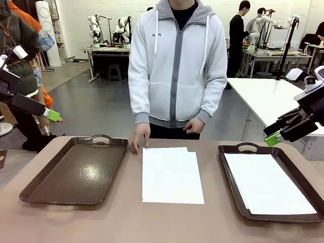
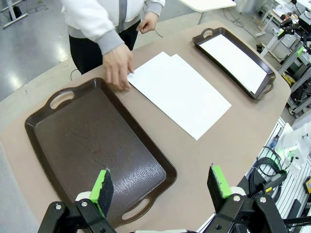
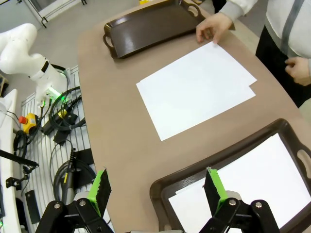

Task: Sort the A4 documents.
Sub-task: Receive the A4 Paper.

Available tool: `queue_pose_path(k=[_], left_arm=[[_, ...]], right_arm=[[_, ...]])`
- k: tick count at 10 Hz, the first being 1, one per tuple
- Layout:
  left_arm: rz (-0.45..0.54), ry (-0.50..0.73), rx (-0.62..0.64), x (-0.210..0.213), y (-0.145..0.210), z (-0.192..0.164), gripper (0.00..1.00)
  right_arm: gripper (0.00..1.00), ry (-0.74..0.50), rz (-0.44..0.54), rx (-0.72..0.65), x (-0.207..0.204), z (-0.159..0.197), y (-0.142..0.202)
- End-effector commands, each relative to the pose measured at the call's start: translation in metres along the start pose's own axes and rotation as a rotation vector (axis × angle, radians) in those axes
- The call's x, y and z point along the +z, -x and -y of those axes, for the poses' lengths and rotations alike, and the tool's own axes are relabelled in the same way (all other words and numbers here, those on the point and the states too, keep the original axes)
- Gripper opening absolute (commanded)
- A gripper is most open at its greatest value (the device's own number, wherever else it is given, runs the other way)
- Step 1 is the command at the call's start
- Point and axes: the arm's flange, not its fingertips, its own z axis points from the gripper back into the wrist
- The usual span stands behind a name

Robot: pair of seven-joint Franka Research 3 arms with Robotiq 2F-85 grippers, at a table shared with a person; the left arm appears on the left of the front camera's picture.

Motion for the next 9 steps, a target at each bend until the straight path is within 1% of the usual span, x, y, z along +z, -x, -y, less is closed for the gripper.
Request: queue_pose_path(k=[1, 9], left_arm=[[0.005, 0.012, -0.005, 0.0001, 0.0005, -0.0010, 1.00], [0.005, 0.012, -0.005, 0.0001, 0.0005, -0.0010, 1.00]], right_arm=[[1.00, -0.007, -0.003, 0.005, -0.0013, -0.0013, -0.0002], [1.00, -0.007, -0.003, 0.005, -0.0013, -0.0013, -0.0002]])
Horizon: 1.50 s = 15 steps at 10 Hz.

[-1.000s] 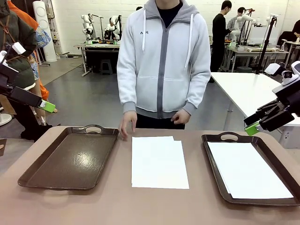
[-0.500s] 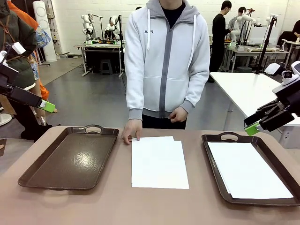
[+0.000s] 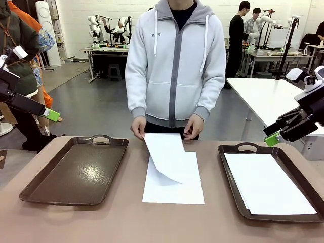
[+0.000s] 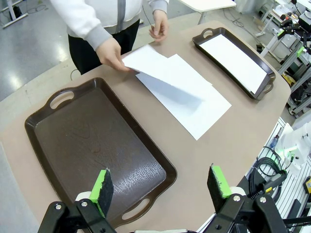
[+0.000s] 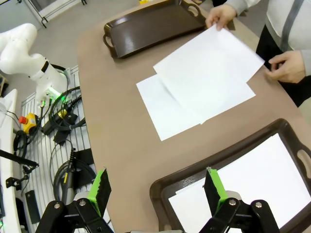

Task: Sort the A4 documents.
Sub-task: Receive the A4 Paper.

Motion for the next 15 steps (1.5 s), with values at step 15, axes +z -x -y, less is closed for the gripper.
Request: queue_pose_path(k=[15], left_arm=[[0.005, 0.012, -0.005, 0.0001, 0.0005, -0.0010, 1.00]], right_arm=[[1.00, -0.007, -0.003, 0.005, -0.0013, -0.0013, -0.0002]])
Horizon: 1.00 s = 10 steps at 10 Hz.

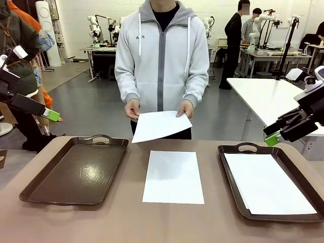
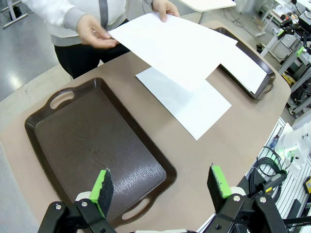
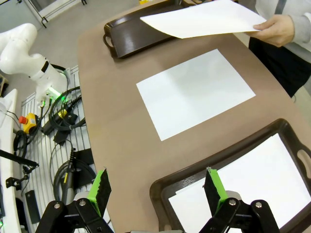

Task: Sort the A4 documents.
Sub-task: Receive the A4 Paper.

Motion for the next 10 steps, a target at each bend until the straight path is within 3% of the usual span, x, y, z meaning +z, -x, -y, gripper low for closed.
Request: queue_pose_path(k=[1, 10], left_arm=[[0.005, 0.012, -0.005, 0.0001, 0.0005, -0.0010, 1.00], [0.005, 0.012, -0.005, 0.0001, 0.0005, -0.0010, 1.00]], right_arm=[[1.00, -0.007, -0.003, 0.005, -0.0013, -0.0012, -0.0002], [1.00, -0.007, -0.003, 0.005, -0.0013, -0.0012, -0.0002]])
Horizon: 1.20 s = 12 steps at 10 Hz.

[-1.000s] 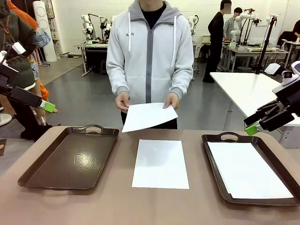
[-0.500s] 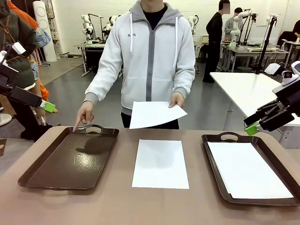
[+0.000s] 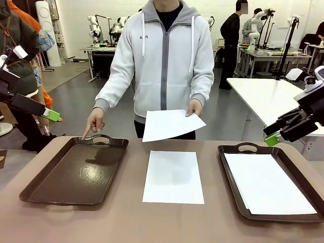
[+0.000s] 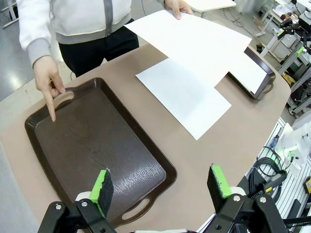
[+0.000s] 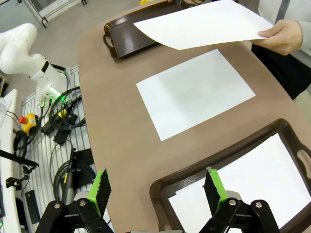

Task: Sort the A4 documents.
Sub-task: Receive the A4 Paper.

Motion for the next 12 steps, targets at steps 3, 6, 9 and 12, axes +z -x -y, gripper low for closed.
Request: queue_pose_path(k=[3, 6, 9, 12], left_arm=[[0.005, 0.012, -0.005, 0.000, 0.000, -0.001, 1.00], [0.005, 0.012, -0.005, 0.000, 0.000, -0.001, 1.00], [0.042, 0.065, 0.167, -0.026, 0.002, -0.011, 1.00], [0.113, 0.123, 0.434, -0.083, -0.007, -0.032, 1.00]], right_arm=[[1.00, -0.007, -0.003, 0.005, -0.001, -0.001, 0.000], [1.00, -0.007, -0.003, 0.005, -0.001, -0.001, 0.000], [1.00, -0.007, -0.003, 0.005, -0.001, -0.001, 0.000], [1.00, -0.007, -0.003, 0.005, -0.001, -0.001, 0.000]])
